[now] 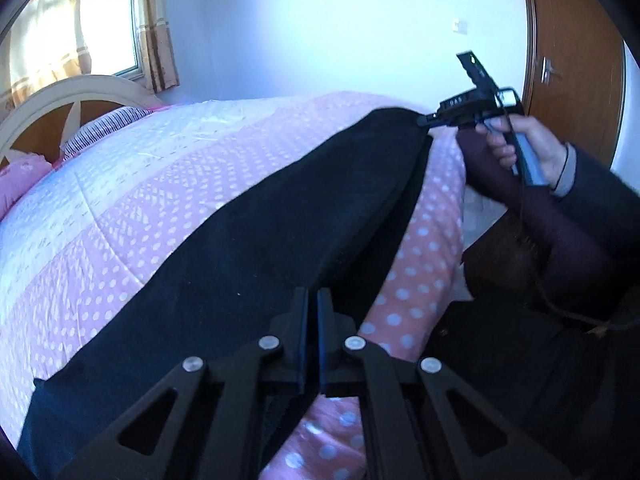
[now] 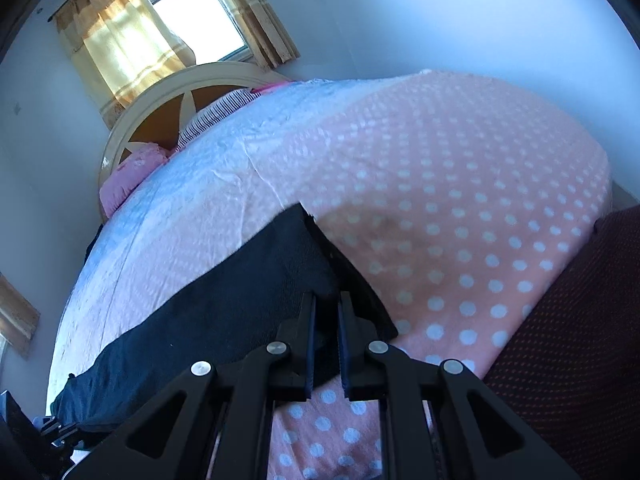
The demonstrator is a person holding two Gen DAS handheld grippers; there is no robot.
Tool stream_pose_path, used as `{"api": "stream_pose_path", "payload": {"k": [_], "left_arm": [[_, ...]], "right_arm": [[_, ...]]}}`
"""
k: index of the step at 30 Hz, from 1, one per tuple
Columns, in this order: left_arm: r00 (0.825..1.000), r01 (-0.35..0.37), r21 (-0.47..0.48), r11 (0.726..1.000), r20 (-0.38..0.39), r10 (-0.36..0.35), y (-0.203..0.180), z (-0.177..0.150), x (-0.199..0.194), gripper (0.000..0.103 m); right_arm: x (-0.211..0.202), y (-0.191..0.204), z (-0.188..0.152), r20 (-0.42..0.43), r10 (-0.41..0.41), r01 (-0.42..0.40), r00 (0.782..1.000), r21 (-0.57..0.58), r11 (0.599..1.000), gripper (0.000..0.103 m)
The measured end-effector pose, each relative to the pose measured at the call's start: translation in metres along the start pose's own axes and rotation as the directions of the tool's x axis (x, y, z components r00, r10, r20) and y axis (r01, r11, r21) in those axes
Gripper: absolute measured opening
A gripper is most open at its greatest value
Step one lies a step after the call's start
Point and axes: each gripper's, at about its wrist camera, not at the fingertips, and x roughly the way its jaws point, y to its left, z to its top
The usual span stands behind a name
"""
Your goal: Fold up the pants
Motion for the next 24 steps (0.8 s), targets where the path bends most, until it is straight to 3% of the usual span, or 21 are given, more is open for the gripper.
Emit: {"api": "stream_pose_path", "payload": {"k": [7,12,16,22,24], "left_arm": [[0.998,0.052,-0.037,0.998,-0.018,-0.053,0.0,-0.015,0.004,0.004],[0.996,0.087,-0.07,0.994,0.011,-0.086,0.002,-0.013,-0.004,0.001],[0.994,0.111,-0.061,0.992,0.026,-0.11,0.0,-0.012,-0.012,0.001],[1.0,0.019,-0.069,0.997,0.002,-0.019,0.003,-0.019,0.003,0.003],[1.0,0.001,-0.042,0.999,-0.009,-0.001,0.0,-0.018,0.006,0.017]], "right_arm": [[-0.001,-0.004,-0.003,-0.041,-0.048,0.047,0.998,-0.006,0.999,0.01],[-0.019,-0.008,-0.001,-0.011,0.022,-0.022,1.0,0.016,1.0,0.009],[-0.029,-0.01,0.002,-0.004,0.007,-0.007,1.0,0.006,1.0,0.009],[-0.004,-0.023,-0.01,-0.097,-0.038,0.04,0.995,0.022,0.999,0.009],[-0.002,-0.02,-0.012,-0.101,-0.041,0.042,0.994,0.012,0.999,0.009]]}}
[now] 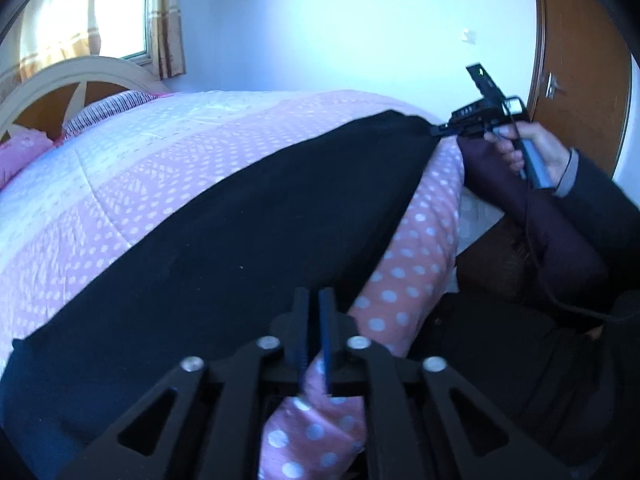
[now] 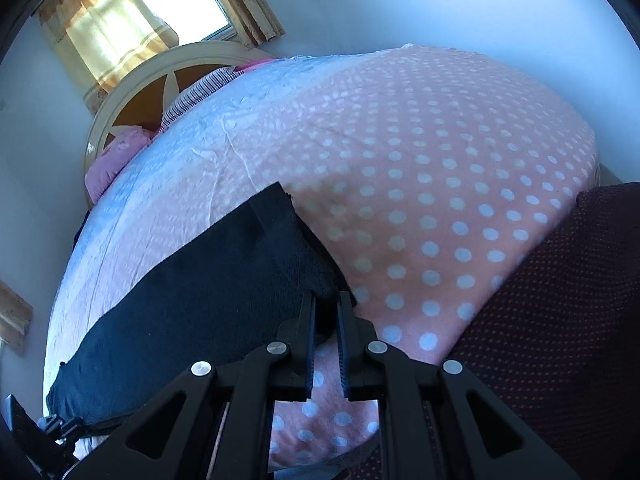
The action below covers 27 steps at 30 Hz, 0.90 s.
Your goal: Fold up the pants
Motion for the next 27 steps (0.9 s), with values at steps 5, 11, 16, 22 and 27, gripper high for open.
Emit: {"api": "stream_pose_path", "payload": {"k": [5,11,16,22,27], "left_arm": [[0.999,-0.04,0.075,0.996,0.011,0.039,-0.01,0.005,0.004,0.055],[0.997,-0.026,0.092,0.995,-0.066,0.033,-0.008,0.008,0.026,0.025],[1.0,0.008,0.03,1.0,-0.001,-0.008,-0.002,0.018,0.003,0.004],[0.998,0.051,0.07,0.996,-0.04,-0.048,-0.013,0.009,-0.001,0.004],[0.999,0.019,0.005,1.0,-0.044,-0.018,-0.004,-0.001,0.015,0.012]], "right_arm": [[0.002,0.003,-0.002,-0.003,0.002,-0.002,1.0,-0.014,1.0,0.01],[0.004,0.008,0.0,0.002,0.002,-0.002,1.0,-0.02,1.0,0.01],[-0.005,0.01,0.003,0.037,-0.001,0.002,0.999,-0.026,1.0,0.009],[0.002,0.007,0.003,-0.001,-0.064,0.064,0.998,-0.042,0.997,0.009],[0.011,0.009,0.0,-0.018,-0.087,0.086,0.996,-0.072,0.994,0.016]]}}
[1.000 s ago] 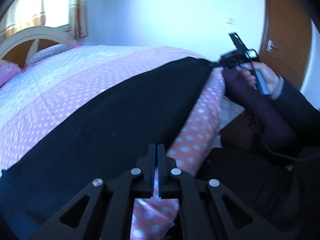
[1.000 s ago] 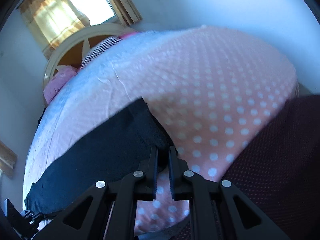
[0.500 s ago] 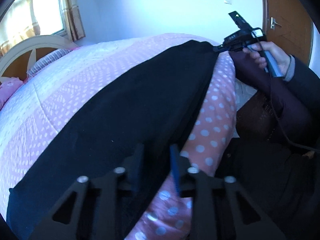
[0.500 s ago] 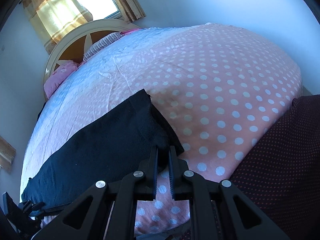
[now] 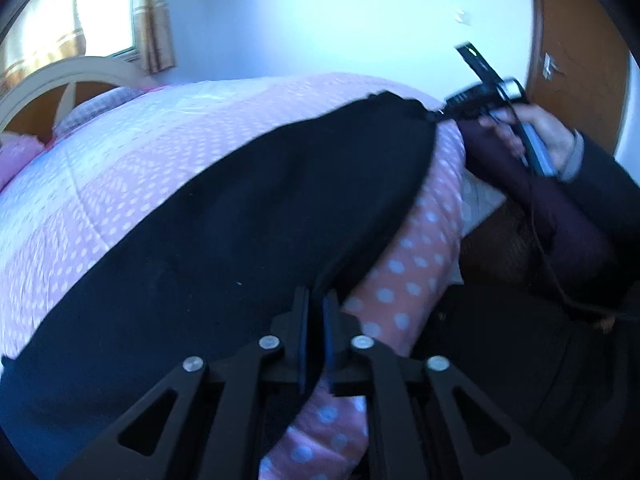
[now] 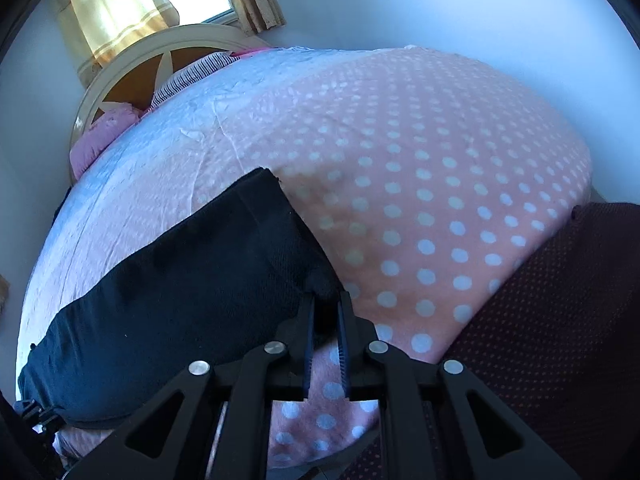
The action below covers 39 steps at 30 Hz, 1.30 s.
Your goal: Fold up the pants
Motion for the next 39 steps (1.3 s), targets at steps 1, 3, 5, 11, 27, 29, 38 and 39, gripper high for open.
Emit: {"api": "stream_pose_path", "payload": {"k": [1,3,5,11,27,29,38,39], "left_arm": [[1.0,-0.006,0.004,1.0,0.003,0.006,-0.001,0.0,-0.002,0.013],[1.0,-0.015,0.027,1.0,0.009,0.014,-0.005,-0.001,-0.008,0.022],[0.999,-0.014,0.049,0.999,0.047,0.012,-0.007,-0.004,-0.022,0.034],[0.984,-0.108,-0.04,0.993,0.137,0.113,0.036,-0.01,-0.061,0.068],[0.925,-0.378,-0.158,0.912,-0.018,0.38,0.082,-0.037,-0.041,0.072],[0.913,-0.407,-0.121,0.905,-0.016,0.408,0.072,-0.036,-0.036,0.072],[0.896,-0.442,-0.087,0.893,-0.001,0.444,0.059,-0.048,-0.045,0.081],[0.896,-0.443,-0.091,0.892,-0.001,0.445,0.059,-0.048,-0.045,0.081]], "right_arm": [[-0.002,-0.003,0.002,0.002,-0.009,0.009,1.0,0.013,1.0,0.032],[-0.01,-0.011,0.006,0.046,-0.075,0.073,0.996,0.036,0.997,0.048],[-0.023,-0.016,0.012,0.108,-0.069,0.065,0.992,0.042,0.997,0.048],[-0.017,0.002,0.046,0.139,0.087,-0.085,0.986,-0.018,0.996,0.048],[0.035,0.058,0.078,0.084,0.026,-0.013,0.996,-0.153,0.988,0.008],[0.051,0.052,0.071,0.035,0.007,-0.002,0.999,-0.142,0.99,0.012],[-0.023,0.05,0.035,0.159,0.04,-0.007,0.986,-0.2,0.98,0.061],[-0.026,0.056,0.03,0.151,0.064,-0.028,0.986,-0.228,0.973,0.061]]}}
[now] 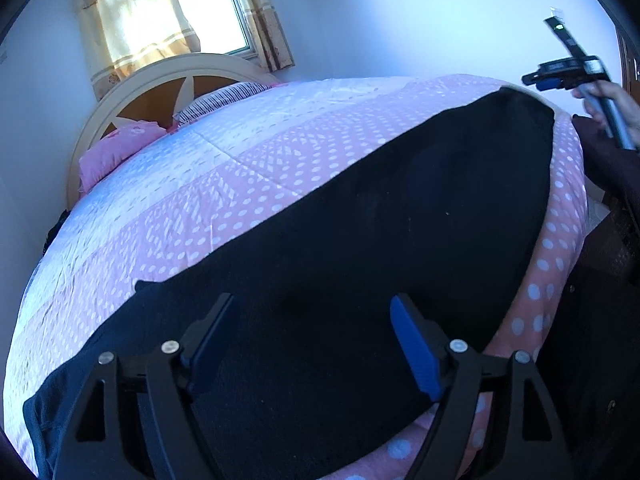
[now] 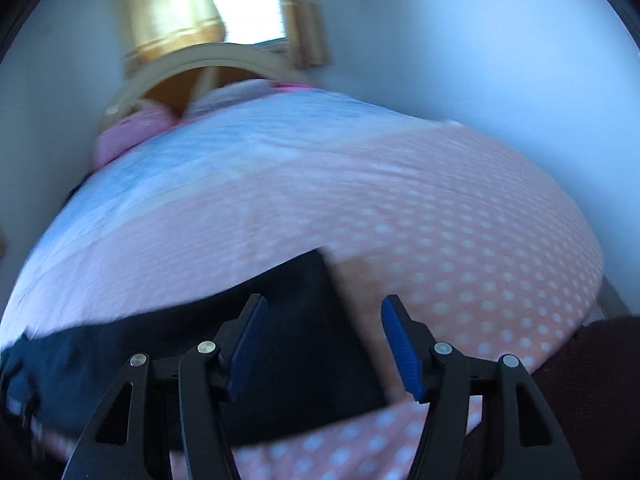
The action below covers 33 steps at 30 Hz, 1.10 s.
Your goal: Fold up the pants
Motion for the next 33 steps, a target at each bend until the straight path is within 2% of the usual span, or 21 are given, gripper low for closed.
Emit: {"api": "stream_pose_path", "payload": {"k": [1,2,3,4,5,6,7,8,10,13,16,18,20,21,22,25,27,29,31,33], "left_arm": [[1.0,-0.001,-0.005,1.0,0.0,0.001,0.001,0.0,0.0,0.082],[1.0,-0.004,-0.011,1.0,0.0,0.004,0.001,0.001,0.0,0.083],[1.0,-0.004,-0.014,1.0,0.0,0.004,0.002,0.001,0.0,0.083],[1.0,-0.002,-0.017,1.0,-0.001,0.002,0.003,0.002,0.0,0.084],[1.0,0.0,-0.021,1.0,-0.003,0.0,0.003,0.002,0.0,0.084],[1.0,0.001,-0.024,1.0,-0.005,-0.001,0.004,0.001,-0.001,0.084],[1.0,0.001,-0.027,1.0,-0.008,-0.002,0.005,0.0,-0.002,0.084],[1.0,-0.004,-0.03,1.0,-0.014,0.004,0.009,-0.002,-0.003,0.087],[1.0,-0.023,-0.034,0.999,-0.019,0.023,0.016,-0.009,-0.01,0.089],[0.998,-0.057,-0.05,0.997,-0.018,0.057,0.03,-0.017,-0.019,0.089],[0.996,-0.092,-0.083,0.992,-0.025,0.091,0.046,-0.023,-0.021,0.091],[0.993,-0.117,-0.105,0.988,-0.039,0.113,0.055,-0.027,-0.02,0.091],[0.99,-0.141,-0.125,0.982,-0.046,0.137,0.065,-0.032,-0.023,0.091],[0.988,-0.152,-0.133,0.979,-0.049,0.147,0.07,-0.034,-0.025,0.091],[0.986,-0.167,-0.138,0.976,-0.053,0.161,0.074,-0.037,-0.027,0.091],[0.977,-0.209,-0.152,0.966,-0.063,0.201,0.091,-0.047,-0.032,0.096],[0.972,-0.231,-0.17,0.958,-0.076,0.221,0.103,-0.056,-0.035,0.096],[0.967,-0.252,-0.193,0.948,-0.087,0.24,0.117,-0.063,-0.038,0.096],[0.956,-0.29,-0.212,0.933,-0.096,0.276,0.126,-0.07,-0.042,0.096],[0.947,-0.319,-0.217,0.922,-0.105,0.303,0.137,-0.077,-0.043,0.096]], "right_arm": [[-0.001,0.01,-0.007,-0.029,0.033,-0.034,0.999,-0.05,0.998,0.061],[0.003,0.017,-0.012,-0.061,0.032,-0.037,0.998,-0.082,0.996,0.061],[0.011,0.024,-0.02,-0.109,-0.011,-0.004,0.994,-0.134,0.991,0.058],[0.015,0.023,-0.026,-0.132,-0.036,0.016,0.991,-0.155,0.988,0.049],[0.026,0.02,-0.034,-0.196,-0.079,0.046,0.977,-0.167,0.985,0.045],[0.031,0.015,-0.038,-0.232,-0.087,0.051,0.969,-0.157,0.986,0.044],[0.026,0.011,-0.037,-0.222,-0.07,0.04,0.972,-0.136,0.99,0.044],[0.023,0.011,-0.035,-0.231,-0.086,0.056,0.969,-0.133,0.99,0.044],[0.005,0.023,-0.028,-0.15,-0.117,0.091,0.982,-0.167,0.982,0.044],[-0.007,0.048,-0.022,-0.115,0.006,-0.027,0.993,-0.182,0.983,0.044],[-0.004,0.087,-0.021,-0.123,0.108,-0.135,0.987,-0.239,0.962,0.044],[0.013,0.109,-0.03,-0.163,0.086,-0.132,0.983,-0.292,0.947,0.044],[0.037,0.119,-0.047,-0.273,0.015,-0.106,0.962,-0.322,0.941,0.044],[0.041,0.119,-0.053,-0.289,-0.004,-0.096,0.957,-0.329,0.939,0.044],[0.036,0.117,-0.056,-0.287,-0.007,-0.092,0.958,-0.329,0.94,0.044],[0.029,0.109,-0.059,-0.357,-0.006,-0.11,0.934,-0.304,0.946,0.044],[0.03,0.111,-0.056,-0.357,-0.014,-0.106,0.934,-0.314,0.943,0.044],[0.023,0.118,-0.052,-0.33,-0.046,-0.069,0.943,-0.329,0.942,0.044],[0.011,0.142,-0.047,-0.268,0.003,-0.101,0.963,-0.353,0.93,0.044],[0.002,0.172,-0.044,-0.248,0.114,-0.199,0.962,-0.349,0.916,0.044]]}}
